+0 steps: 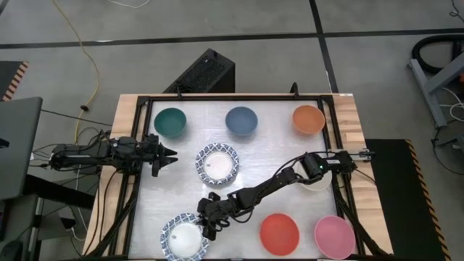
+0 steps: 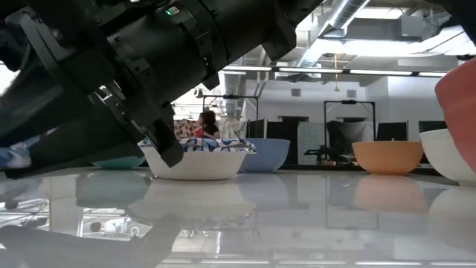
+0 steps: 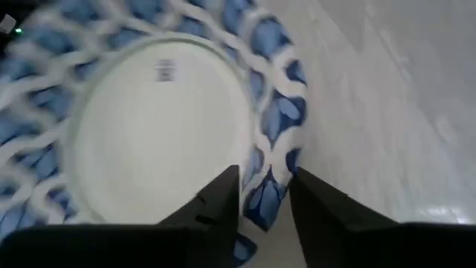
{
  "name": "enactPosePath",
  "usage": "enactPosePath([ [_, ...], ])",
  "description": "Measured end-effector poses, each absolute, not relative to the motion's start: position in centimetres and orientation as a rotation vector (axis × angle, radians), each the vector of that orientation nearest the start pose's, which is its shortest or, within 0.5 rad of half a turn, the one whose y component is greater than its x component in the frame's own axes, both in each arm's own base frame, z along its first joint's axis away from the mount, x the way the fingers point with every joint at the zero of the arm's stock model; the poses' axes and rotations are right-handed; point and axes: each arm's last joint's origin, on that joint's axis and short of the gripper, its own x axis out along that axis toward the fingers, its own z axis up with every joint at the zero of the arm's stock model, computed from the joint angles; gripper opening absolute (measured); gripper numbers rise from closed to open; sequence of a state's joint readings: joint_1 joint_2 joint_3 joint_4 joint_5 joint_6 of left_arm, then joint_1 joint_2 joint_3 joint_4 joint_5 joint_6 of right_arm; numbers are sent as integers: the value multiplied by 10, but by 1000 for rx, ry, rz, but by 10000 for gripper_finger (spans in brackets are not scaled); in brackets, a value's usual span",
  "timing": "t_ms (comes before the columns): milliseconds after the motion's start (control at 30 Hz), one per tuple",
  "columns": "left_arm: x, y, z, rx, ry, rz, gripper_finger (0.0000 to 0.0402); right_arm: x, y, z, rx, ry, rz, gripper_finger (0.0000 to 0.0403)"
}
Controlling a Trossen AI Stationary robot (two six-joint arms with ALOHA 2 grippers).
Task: Nest bowls inside each other
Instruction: Stack the blue patterned bowl on top of the blue patterned bowl
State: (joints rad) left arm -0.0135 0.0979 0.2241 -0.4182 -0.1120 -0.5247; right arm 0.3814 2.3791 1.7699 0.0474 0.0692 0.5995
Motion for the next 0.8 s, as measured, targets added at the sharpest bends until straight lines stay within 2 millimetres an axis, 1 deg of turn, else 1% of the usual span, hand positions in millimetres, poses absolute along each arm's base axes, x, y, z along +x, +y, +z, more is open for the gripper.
enactPosePath([
  [233, 85, 2, 190, -500, 280, 179, 156, 492, 188, 144, 483, 629, 106, 35],
  [333, 85, 2, 190, -499, 280, 181, 156, 493, 186, 144, 486, 626, 101, 11],
  [500, 84, 2, 189, -498, 292, 185, 156, 495, 182, 144, 520, 628, 85, 10],
  [800, 84, 2, 188, -496, 304, 190, 156, 497, 175, 144, 608, 665, 128, 9],
])
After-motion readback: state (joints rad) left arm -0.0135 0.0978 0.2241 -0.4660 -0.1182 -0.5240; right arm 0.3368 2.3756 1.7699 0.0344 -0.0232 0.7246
